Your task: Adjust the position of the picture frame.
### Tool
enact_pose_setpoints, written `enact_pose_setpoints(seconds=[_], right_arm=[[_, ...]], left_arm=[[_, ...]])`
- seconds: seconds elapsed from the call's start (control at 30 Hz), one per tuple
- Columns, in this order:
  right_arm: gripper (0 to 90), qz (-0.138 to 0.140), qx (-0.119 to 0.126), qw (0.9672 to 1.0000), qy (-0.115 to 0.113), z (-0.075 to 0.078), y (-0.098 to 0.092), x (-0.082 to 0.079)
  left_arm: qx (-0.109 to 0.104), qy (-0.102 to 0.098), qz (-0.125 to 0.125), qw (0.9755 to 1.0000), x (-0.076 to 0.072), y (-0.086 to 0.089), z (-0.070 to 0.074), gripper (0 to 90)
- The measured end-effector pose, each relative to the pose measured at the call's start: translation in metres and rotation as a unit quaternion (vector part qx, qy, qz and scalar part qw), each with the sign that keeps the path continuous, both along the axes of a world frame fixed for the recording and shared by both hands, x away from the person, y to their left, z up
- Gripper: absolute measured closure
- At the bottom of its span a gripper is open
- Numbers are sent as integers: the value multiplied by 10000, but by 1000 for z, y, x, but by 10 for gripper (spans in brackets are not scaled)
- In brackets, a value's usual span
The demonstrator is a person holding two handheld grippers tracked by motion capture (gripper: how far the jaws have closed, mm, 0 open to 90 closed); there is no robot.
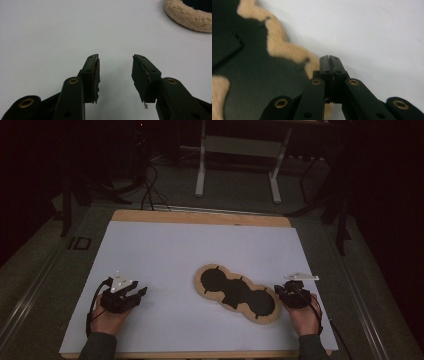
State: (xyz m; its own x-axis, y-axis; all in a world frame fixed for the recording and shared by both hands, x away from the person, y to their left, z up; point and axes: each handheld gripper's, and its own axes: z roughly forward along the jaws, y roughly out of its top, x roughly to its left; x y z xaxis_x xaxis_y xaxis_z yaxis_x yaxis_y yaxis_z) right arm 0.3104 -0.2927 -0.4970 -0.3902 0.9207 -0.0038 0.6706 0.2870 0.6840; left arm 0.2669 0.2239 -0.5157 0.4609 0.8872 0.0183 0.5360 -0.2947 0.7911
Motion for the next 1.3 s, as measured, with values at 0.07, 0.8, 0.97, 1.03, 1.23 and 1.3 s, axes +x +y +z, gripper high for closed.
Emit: enact_pose_setpoints(seconds=[0.07,0.8,0.97,1.03,1.23,1.3], right_arm=[[900,-40,-19,9999,123,-2,-6,-6],[899,630,-163,9917,1108,-10,-17,-50],[899,750,-245,9890,1252,-16,-15,-50],[899,773,-227,9886,1268,-14,-15,-51],[899,998,-254,9862,1294,-12,-12,-54],[898,997,-251,9864,1279,-12,-12,-53]], left_arm=[[-19,-6,-15,10000,0,0,0,579],[83,91,-104,9999,2,-1,-1,544],[102,104,-103,9998,3,-1,-1,536],[86,97,-96,9999,3,-1,-1,536],[87,113,-98,9999,3,-1,-1,536],[95,117,-104,9998,4,-1,-1,533]])
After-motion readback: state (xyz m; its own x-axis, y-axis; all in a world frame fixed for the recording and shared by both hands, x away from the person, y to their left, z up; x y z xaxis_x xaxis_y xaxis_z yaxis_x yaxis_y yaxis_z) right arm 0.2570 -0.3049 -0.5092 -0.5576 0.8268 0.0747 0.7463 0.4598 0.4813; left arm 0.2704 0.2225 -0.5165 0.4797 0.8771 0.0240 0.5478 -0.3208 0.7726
